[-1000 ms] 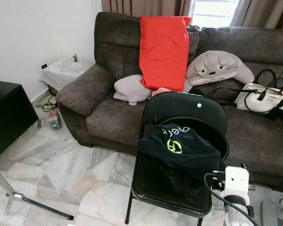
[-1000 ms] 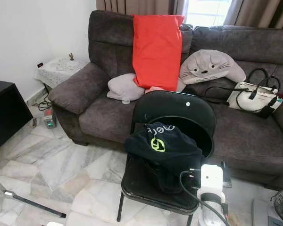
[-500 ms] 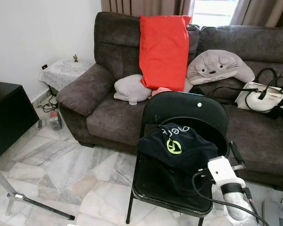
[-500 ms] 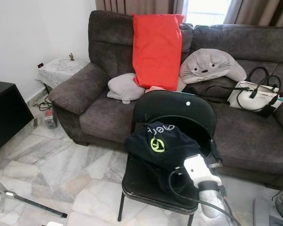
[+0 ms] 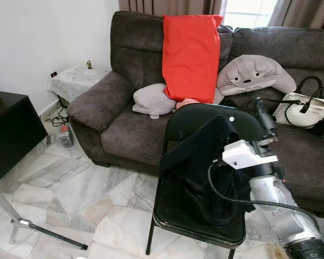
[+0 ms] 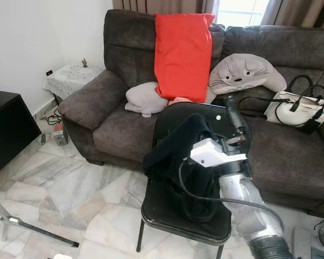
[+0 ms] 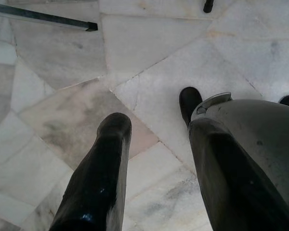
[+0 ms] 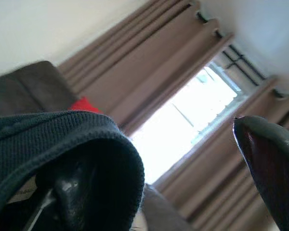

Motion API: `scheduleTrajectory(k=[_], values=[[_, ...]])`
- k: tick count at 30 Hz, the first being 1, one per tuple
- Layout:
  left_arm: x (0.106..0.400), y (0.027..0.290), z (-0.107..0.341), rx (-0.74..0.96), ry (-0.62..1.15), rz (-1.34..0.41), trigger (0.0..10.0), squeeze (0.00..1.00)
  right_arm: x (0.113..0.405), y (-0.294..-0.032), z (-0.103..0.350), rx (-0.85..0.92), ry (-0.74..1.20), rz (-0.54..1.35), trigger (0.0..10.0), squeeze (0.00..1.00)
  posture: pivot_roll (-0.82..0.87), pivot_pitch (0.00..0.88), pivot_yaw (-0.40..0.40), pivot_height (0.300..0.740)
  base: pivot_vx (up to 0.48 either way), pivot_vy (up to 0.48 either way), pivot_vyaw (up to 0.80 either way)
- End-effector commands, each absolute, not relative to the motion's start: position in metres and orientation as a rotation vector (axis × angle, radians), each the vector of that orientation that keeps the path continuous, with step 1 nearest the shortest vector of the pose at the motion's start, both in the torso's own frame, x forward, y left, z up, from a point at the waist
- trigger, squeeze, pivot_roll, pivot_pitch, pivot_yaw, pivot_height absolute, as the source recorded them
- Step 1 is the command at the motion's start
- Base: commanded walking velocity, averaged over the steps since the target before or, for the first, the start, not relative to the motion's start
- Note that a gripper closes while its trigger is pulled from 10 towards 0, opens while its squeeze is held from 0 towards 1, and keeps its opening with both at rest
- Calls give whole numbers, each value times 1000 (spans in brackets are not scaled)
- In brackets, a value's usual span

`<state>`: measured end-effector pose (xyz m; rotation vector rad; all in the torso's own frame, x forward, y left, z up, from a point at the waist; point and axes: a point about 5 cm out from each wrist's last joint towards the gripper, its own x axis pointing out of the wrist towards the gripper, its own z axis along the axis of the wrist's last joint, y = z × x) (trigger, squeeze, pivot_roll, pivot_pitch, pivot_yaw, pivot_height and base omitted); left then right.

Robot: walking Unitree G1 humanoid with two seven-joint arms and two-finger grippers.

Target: Hang hanger

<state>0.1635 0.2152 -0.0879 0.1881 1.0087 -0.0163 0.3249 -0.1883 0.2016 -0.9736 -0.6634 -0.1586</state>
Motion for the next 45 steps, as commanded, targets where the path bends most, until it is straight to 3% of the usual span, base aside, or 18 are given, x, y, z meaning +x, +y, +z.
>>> scheduleTrajectory(k=[1,8,11,18,23,36,45], values=[[160,218,-89,214,1024,-25,10000,0,324,-200,235,-983,-747,-273,10000,0,39,0,39,740,0,0,0],[161,218,-89,213,1021,-24,10000,0,324,-227,284,-1024,-809,-452,10000,0,33,0,38,740,0,0,0],[161,218,-89,213,1022,-25,10000,0,325,-225,286,-1016,-795,-416,10000,0,30,0,37,740,0,0,0],[160,217,-89,211,1025,-26,10000,0,326,-212,211,-955,-489,-204,10000,0,42,0,33,740,0,0,0],[160,217,-89,214,1029,-28,10000,0,306,-208,141,-922,-200,-36,10000,0,39,0,31,740,0,0,0],[160,217,-89,221,1031,-35,10000,0,281,-214,82,-952,37,68,10000,0,34,0,28,740,0,0,0],[160,217,-89,222,1028,-40,10000,0,267,-233,61,-855,152,-88,10000,0,36,4,27,740,0,0,0]])
